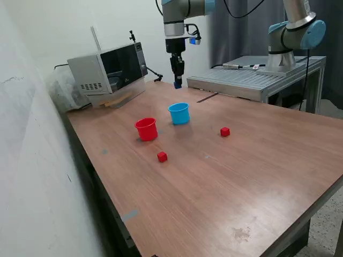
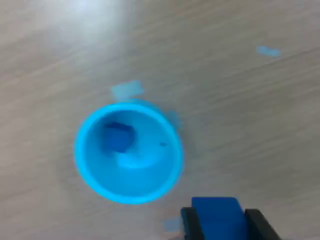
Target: Place red objects in the red bin, and blue objects in the blue bin.
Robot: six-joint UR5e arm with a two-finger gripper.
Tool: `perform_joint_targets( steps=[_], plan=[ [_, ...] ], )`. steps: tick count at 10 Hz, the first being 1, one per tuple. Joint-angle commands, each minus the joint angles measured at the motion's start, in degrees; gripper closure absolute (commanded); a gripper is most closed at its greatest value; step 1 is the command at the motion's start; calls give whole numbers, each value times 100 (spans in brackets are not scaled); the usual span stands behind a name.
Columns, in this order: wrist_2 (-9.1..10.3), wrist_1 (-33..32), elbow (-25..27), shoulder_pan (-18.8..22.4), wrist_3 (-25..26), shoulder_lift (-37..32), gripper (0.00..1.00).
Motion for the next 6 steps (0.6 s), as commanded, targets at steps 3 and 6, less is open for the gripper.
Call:
perform_joint_targets(
  steps=[3, 6],
  plan=[
    [26, -67, 248, -465, -318, 97, 100],
    [26, -401, 284, -465, -327, 439, 100]
  ],
)
